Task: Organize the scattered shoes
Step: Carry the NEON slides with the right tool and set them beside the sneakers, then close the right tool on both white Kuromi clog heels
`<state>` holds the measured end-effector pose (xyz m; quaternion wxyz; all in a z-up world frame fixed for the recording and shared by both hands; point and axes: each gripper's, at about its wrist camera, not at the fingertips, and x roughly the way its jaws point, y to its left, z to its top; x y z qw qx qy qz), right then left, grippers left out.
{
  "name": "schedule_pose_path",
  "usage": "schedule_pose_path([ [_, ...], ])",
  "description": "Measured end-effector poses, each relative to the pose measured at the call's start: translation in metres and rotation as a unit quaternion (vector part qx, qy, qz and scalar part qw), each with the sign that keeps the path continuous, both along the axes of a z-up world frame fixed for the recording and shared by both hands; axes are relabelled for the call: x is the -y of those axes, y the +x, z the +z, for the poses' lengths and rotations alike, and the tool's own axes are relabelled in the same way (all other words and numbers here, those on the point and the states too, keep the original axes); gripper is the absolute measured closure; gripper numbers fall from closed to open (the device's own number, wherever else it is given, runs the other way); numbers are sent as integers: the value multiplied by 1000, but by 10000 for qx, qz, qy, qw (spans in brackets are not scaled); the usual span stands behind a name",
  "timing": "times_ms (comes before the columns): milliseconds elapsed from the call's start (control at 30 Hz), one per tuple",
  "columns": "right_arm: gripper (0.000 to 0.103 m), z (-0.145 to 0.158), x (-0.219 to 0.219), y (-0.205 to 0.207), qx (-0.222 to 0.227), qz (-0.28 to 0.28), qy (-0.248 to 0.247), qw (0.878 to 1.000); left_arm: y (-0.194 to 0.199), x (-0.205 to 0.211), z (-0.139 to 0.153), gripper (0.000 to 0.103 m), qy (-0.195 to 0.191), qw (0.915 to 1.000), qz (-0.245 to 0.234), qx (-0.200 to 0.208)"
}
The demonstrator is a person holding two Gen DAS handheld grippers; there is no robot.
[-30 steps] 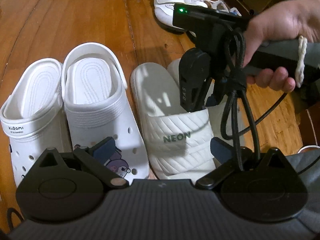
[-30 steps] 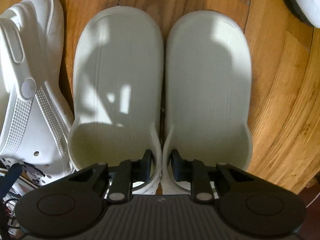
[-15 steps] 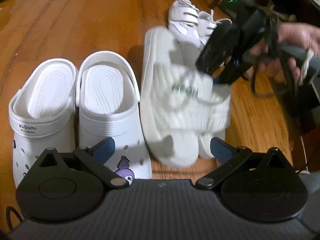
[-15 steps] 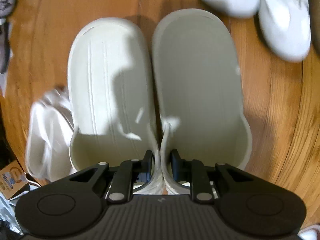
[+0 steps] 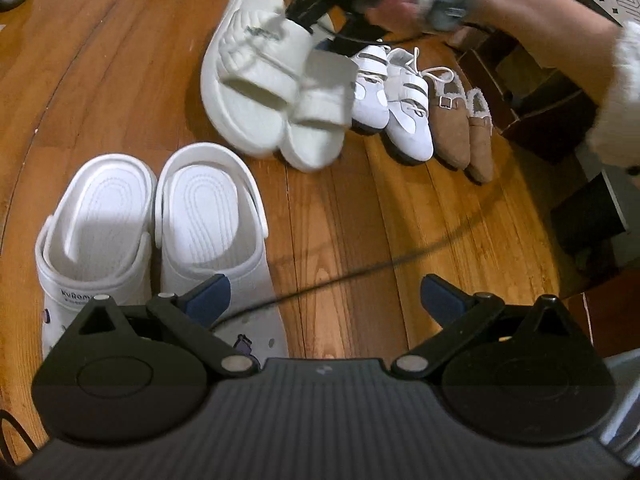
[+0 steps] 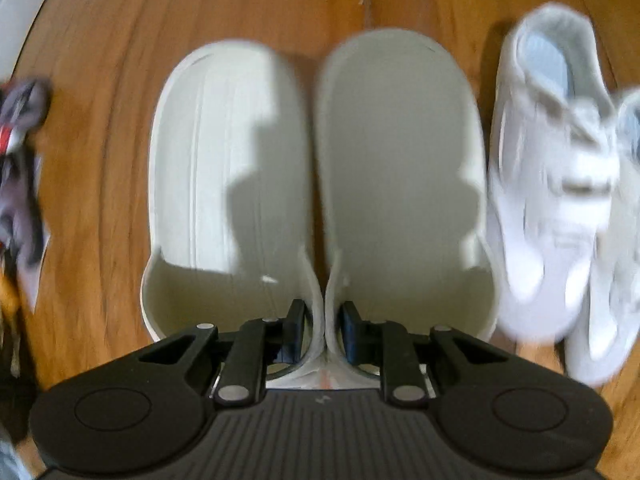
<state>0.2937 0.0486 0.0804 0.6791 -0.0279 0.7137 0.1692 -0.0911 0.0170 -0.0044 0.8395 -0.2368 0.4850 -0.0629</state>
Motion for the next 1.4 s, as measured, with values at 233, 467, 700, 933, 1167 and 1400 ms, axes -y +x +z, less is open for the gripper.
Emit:
schedule_pose_path([
  [233,21,57,48,1,1040,-883,966,9859,-1,-7,0,0,-62,9999,52,-100],
  [467,21,124,80,-71,-145,138,1098,9938,-29,-35,21,0,318,9992,216,-73],
  [700,21,98,49,-176,-1245,801,822,9856,-73,-71,27,0,521,9977,431,-5],
  [933,23,-17,-12,-226,-1465,1136,512,9813,-82,-60,13,0,848,9963,123,119],
  [1167,29,-99,-70,-250,-1391,1328,-262,9810,-86,-64,-4,0,931,9954,197,-50],
  [1400,23,-116,-65,-268,-1698,1524,-884,9696,-87,-72,-11,0,676,9974,211,-94],
])
